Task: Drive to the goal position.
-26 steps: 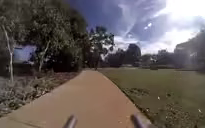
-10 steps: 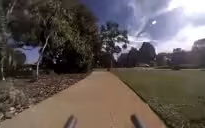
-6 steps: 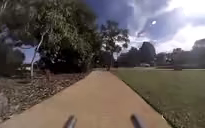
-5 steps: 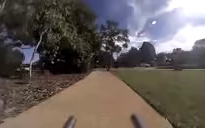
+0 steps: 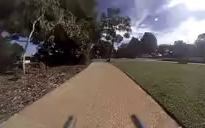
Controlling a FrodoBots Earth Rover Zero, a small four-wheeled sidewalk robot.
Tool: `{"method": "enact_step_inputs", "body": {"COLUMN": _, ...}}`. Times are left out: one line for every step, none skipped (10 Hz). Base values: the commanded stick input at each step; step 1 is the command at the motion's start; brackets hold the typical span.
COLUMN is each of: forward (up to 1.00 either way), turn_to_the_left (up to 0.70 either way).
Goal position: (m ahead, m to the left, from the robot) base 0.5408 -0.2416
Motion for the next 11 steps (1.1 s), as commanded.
{"method": "enact_step_inputs", "body": {"forward": 1.0, "turn_to_the_left": -0.4}}
{"method": "enact_step_inputs", "body": {"forward": 1.0, "turn_to_the_left": -0.4}}
{"method": "enact_step_inputs", "body": {"forward": 1.0, "turn_to_the_left": -0.4}}
{"method": "enact_step_inputs", "body": {"forward": 1.0, "turn_to_the_left": -0.4}}
{"method": "enact_step_inputs", "body": {"forward": 1.0, "turn_to_the_left": -0.12}}
{"method": "enact_step_inputs", "body": {"forward": 1.0, "turn_to_the_left": 0.0}}
{"method": "enact_step_inputs", "body": {"forward": 1.0, "turn_to_the_left": 0.0}}
{"method": "enact_step_inputs", "body": {"forward": 1.0, "turn_to_the_left": 0.0}}
{"method": "enact_step_inputs", "body": {"forward": 1.0, "turn_to_the_left": 0.0}}
{"method": "enact_step_inputs", "body": {"forward": 1.0, "turn_to_the_left": 0.0}}
{"method": "enact_step_inputs", "body": {"forward": 1.0, "turn_to_the_left": 0.0}}
